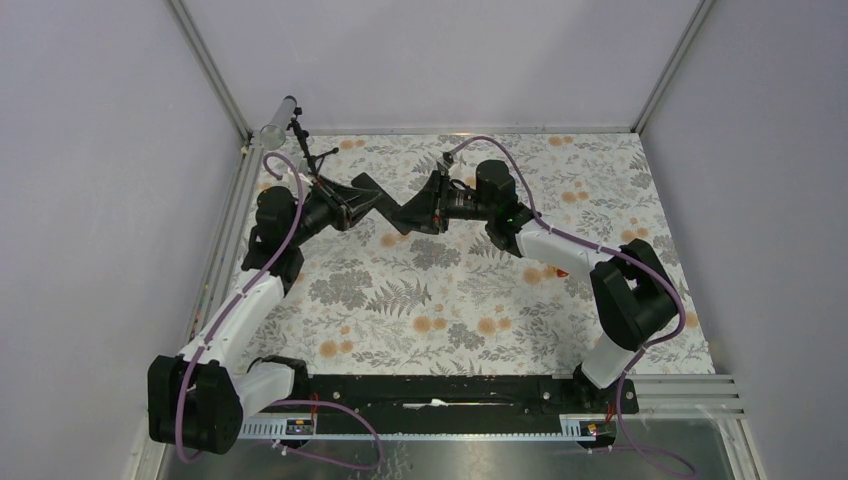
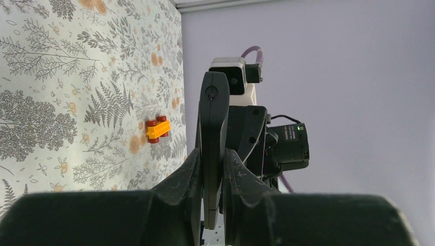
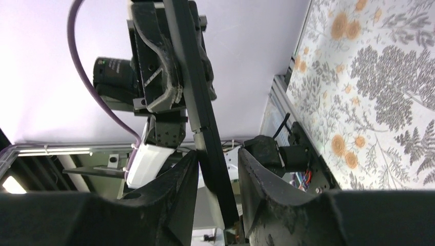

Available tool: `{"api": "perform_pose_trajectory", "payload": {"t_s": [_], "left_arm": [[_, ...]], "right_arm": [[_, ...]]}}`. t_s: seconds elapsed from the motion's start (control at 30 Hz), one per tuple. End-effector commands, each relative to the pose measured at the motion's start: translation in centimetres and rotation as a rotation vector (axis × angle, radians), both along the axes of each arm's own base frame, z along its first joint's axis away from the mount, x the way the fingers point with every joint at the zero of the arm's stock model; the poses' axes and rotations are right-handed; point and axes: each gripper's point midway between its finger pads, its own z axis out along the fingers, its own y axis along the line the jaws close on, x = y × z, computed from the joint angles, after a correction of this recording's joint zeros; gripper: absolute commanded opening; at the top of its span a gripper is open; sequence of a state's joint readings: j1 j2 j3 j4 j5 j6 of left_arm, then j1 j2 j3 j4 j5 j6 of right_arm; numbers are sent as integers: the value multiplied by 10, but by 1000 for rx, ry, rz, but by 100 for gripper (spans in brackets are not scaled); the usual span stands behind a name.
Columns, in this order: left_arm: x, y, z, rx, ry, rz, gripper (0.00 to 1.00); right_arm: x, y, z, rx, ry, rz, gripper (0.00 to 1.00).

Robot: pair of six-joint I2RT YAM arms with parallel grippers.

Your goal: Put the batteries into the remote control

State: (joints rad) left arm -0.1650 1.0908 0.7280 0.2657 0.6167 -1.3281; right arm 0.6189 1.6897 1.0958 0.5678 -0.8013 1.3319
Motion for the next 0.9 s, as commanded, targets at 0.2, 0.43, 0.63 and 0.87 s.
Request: {"api": "perform_pose_trajectory", "payload": {"t_s": [0.2, 0.43, 0.63, 0.87], "left_arm": [[-13, -9, 65, -202, -96, 53, 0], [-13, -15, 71, -253, -86, 54, 0], [-16, -11, 84, -342, -89, 72, 0], [-21, -15, 98, -415, -85, 26, 0]], "right_arm": [[35, 5, 9, 1, -126, -208, 39], [45, 6, 13, -2, -162, -294, 37], [52, 5, 19, 14, -199, -364, 31], [54, 14, 21, 12, -236, -401, 31]]}}
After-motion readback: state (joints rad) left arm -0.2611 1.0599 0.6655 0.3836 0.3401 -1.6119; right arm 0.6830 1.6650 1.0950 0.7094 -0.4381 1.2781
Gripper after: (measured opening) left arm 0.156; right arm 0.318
